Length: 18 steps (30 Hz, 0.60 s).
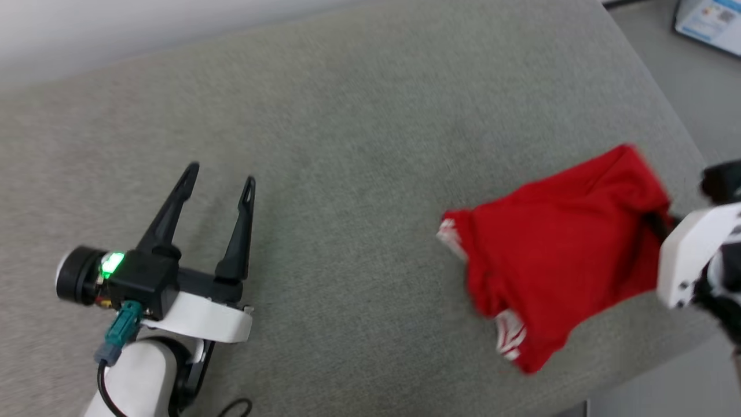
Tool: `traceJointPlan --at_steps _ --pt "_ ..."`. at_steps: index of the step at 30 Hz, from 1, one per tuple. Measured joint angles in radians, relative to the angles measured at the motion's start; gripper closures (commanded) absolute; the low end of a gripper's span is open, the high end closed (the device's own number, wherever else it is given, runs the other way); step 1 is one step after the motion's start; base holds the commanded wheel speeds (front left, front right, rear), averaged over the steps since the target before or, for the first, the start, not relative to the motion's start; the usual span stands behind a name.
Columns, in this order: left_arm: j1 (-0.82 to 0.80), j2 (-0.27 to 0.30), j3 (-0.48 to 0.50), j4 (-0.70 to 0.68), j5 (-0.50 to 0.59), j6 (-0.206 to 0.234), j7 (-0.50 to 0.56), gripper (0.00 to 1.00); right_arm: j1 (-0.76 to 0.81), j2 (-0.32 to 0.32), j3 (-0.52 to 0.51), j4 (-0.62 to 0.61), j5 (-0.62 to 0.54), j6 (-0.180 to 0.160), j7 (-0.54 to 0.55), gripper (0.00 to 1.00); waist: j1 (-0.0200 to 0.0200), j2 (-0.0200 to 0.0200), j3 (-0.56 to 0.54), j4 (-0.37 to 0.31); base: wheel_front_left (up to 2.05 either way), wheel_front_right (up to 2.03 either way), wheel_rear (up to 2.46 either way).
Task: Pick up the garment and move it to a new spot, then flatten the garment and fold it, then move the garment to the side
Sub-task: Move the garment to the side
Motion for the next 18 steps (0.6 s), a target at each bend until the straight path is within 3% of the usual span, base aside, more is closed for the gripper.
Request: traceJointPlan --at_steps 8,18 --pt "-0.11 0.047 -0.017 -0.085 0.027 -0.032 0.055 0.0 -0.191 -0.053 -0.148 0.141 -0.052 0.0 -0.106 1.0 0.0001 0.0 0.167 -0.041 0.0 0.0 0.0" --pt "-0.216 0.096 -0.035 -0.181 0.051 -0.061 0.109 0.0 -0.32 -0.121 -0.352 0.314 -0.116 0.0 -0.191 1.0 0.0002 0.0 0.347 -0.015 0.0 0.0 0.0"
